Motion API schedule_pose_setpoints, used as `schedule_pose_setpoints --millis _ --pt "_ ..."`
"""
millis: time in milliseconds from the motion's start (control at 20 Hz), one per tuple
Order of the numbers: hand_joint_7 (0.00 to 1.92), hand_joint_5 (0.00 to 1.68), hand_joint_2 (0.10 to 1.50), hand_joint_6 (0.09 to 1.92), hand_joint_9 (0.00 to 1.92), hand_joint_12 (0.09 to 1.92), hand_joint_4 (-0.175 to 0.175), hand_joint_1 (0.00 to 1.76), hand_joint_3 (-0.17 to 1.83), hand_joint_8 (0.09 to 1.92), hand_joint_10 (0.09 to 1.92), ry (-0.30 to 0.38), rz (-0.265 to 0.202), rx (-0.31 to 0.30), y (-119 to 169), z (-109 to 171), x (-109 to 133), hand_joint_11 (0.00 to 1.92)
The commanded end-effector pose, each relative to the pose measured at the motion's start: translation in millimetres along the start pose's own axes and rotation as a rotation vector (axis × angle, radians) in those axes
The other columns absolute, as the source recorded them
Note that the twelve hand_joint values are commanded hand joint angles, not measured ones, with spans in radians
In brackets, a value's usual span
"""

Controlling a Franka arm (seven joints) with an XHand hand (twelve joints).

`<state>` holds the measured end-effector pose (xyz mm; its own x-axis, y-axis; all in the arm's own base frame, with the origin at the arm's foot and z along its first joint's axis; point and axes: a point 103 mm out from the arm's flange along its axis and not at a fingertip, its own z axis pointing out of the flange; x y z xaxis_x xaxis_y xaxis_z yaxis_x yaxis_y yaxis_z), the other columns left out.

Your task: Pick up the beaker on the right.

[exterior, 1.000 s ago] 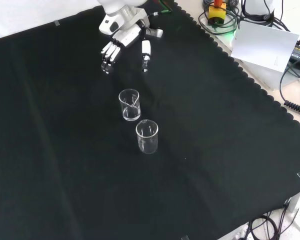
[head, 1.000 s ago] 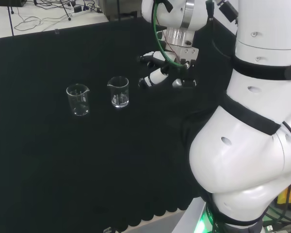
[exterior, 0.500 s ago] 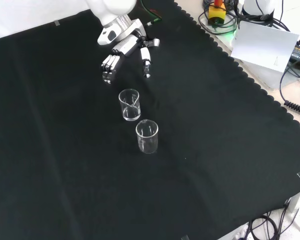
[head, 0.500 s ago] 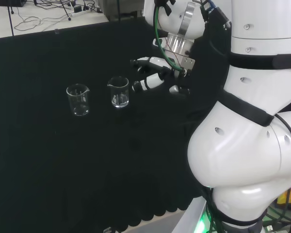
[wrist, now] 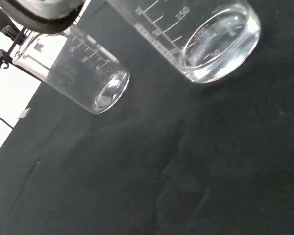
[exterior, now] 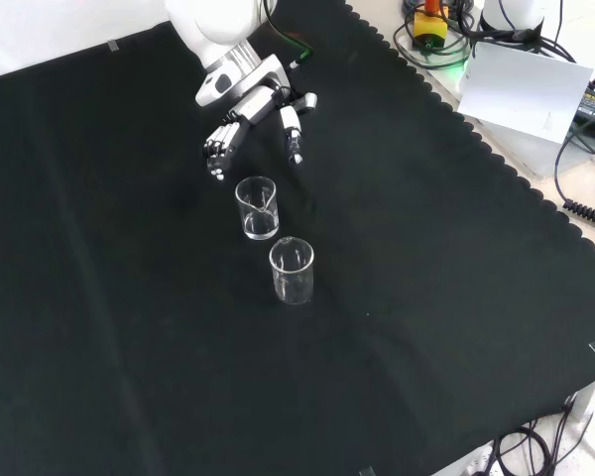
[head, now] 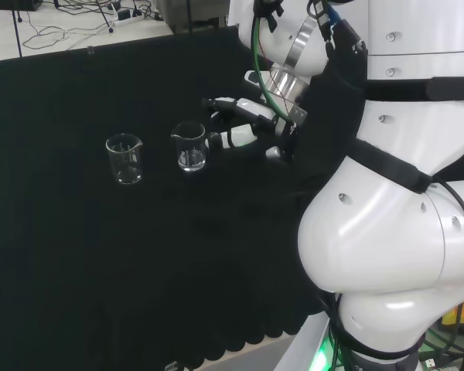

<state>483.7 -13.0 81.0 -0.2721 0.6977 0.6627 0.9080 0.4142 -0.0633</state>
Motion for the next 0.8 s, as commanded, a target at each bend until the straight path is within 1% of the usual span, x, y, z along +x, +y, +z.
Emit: schedule_pose_setpoints --millis 50,150,400,500,750,800 --pt "0.09 0.26 0.68 0.09 0.24 1.31 -0.018 0.69 0.22 0.56 0.61 0.052 0.013 -0.013 8 14 -10 0.0" --pt "0.07 0.25 0.68 0.09 0.21 1.28 -0.017 0.71 0.22 0.55 0.61 0.06 0.011 -0.014 11 18 -11 0.0" --pt "0.07 0.26 0.68 0.09 0.2 1.26 -0.018 0.73 0.23 0.55 0.6 0.081 0.029 -0.04 22 26 -15 0.0" --pt "0.07 0.27 0.68 0.09 0.19 1.25 -0.02 0.74 0.24 0.55 0.6 0.097 0.023 -0.046 27 30 -15 0.0" --pt "0.07 0.3 0.67 0.09 0.18 1.24 -0.024 0.75 0.24 0.55 0.6 0.097 0.024 -0.051 36 34 -12 0.0" --pt "0.07 0.3 0.67 0.09 0.19 1.24 -0.024 0.75 0.25 0.55 0.6 0.083 0.027 -0.045 41 41 -6 0.0"
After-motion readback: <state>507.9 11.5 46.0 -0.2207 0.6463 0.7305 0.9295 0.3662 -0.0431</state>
